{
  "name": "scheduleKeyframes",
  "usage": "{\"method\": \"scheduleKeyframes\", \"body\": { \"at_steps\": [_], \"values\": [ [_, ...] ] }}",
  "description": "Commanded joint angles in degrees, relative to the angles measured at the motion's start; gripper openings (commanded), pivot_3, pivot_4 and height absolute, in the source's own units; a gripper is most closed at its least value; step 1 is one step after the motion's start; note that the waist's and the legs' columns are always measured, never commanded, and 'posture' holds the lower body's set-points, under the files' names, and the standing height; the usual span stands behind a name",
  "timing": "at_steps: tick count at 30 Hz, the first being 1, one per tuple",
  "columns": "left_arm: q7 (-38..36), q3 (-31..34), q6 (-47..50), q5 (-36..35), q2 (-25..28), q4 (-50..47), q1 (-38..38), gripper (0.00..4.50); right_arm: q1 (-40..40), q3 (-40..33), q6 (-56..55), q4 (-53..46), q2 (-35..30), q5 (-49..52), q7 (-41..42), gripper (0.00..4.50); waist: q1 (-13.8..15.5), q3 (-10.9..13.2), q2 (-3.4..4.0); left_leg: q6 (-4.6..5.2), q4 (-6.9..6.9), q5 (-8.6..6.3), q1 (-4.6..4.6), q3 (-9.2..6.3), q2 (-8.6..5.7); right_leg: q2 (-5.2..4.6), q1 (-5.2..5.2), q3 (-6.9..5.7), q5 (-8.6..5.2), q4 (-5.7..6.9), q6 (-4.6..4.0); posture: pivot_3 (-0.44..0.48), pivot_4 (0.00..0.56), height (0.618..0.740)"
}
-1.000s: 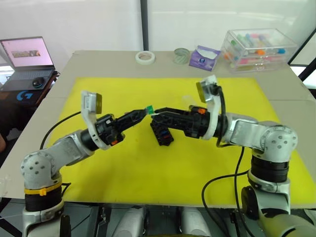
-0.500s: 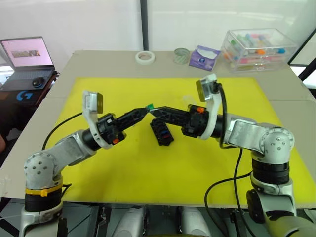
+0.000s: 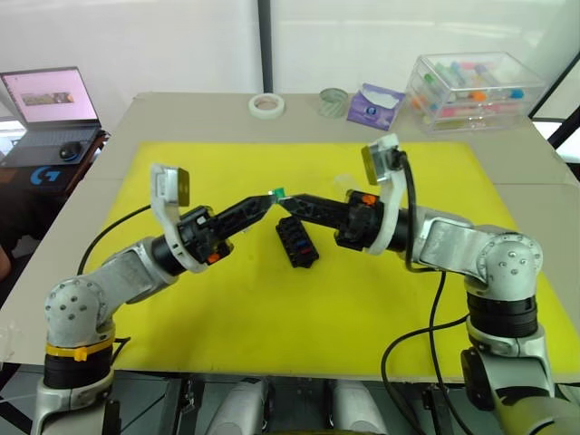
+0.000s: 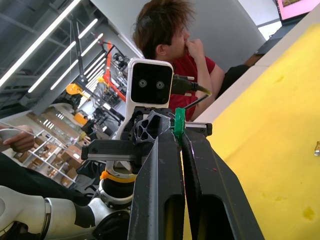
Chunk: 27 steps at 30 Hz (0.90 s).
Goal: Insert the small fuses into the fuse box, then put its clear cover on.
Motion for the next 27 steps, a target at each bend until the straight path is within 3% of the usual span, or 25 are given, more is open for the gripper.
{"method": "scheduleKeyframes", "body": {
  "at_steps": [1, 4, 9, 12, 15, 18, 21, 27],
  "values": [
    [-0.6, -0.5, -0.3, 0.7, 1.3, -1.1, -0.1, 0.0, -1.2, 0.1, -0.6, -0.9, -0.8, 1.6, 1.0, 0.04, 0.0, 0.0, 0.0, 0.0, 0.0, 0.0, 0.0, 0.0, 0.0, 0.0, 0.0, 0.0, 0.0, 0.0, 0.0, 0.0, 0.15, 0.74],
    [-1.5, 0.0, 1.3, -1.2, 4.2, -0.4, 0.2, 0.67, -2.1, -0.3, 0.5, 0.5, -3.1, 1.0, 3.3, 0.0, 0.0, 0.0, 0.01, 0.0, 0.0, 0.0, 0.0, 0.0, 0.0, 0.0, 0.0, 0.0, 0.0, -0.01, 0.0, 0.0, 0.15, 0.74],
    [-7.7, 2.4, 4.1, 1.9, 11.3, 1.1, 1.0, 2.35, -6.8, 0.2, 3.8, 5.6, -8.7, -5.7, 13.1, 0.0, 0.0, 0.0, 0.07, 0.0, -0.05, 0.0, 0.0, 0.0, 0.0, 0.0, -0.01, 0.0, 0.0, -0.03, -0.01, 0.0, 0.15, 0.74],
    [-11.8, 2.5, 3.6, 8.5, 14.2, 0.2, 0.1, 3.48, -11.1, 3.3, 3.7, 8.0, -12.3, -15.7, 23.5, 0.0, 0.0, 0.1, 0.1, 0.01, -0.07, -0.01, 0.0, 0.0, 0.01, 0.01, -0.02, 0.0, -0.01, -0.07, -0.01, 0.0, 0.15, 0.74],
    [-21.3, -0.5, -1.5, 24.0, 18.0, -5.2, 0.9, 4.47, -15.8, 11.8, -3.2, 8.9, -17.4, -32.7, 39.2, 0.0, 0.0, 0.2, 0.08, 0.03, -0.08, -0.02, -0.01, 0.04, 0.0, 0.01, -0.02, 0.0, -0.01, -0.1, -0.01, 0.0, 0.15, 0.74],
    [-29.1, -4.4, -11.0, 39.1, 18.6, -8.7, 3.6, 4.47, -19.6, 21.1, -15.0, 11.8, -20.0, -49.5, 52.8, 0.0, 0.0, 0.2, 0.11, 0.05, -0.17, -0.03, -0.01, 0.08, 0.0, 0.02, 0.0, -0.01, -0.01, -0.26, 0.0, 0.0, 0.15, 0.74],
    [-32.0, -7.6, -20.4, 51.2, 16.7, -9.3, 4.8, 4.47, -22.7, 27.4, -26.8, 16.8, -19.5, -62.8, 62.5, 0.0, 0.0, 0.3, 0.08, 0.05, -0.2, -0.03, -0.01, 0.1, 0.01, 0.0, 0.0, 0.01, 0.0, -0.31, 0.01, 0.0, 0.15, 0.74],
    [-34.6, -9.6, -28.3, 61.3, 13.1, -7.1, 5.9, 4.47, -26.9, 32.1, -45.7, 29.0, -14.7, -80.1, 71.9, 0.0, 0.0, 0.3, 0.08, 0.04, -0.2, -0.03, -0.03, 0.08, 0.02, -0.01, -0.02, 0.0, 0.0, -0.31, 0.01, 0.0, 0.15, 0.74]
  ]
}}
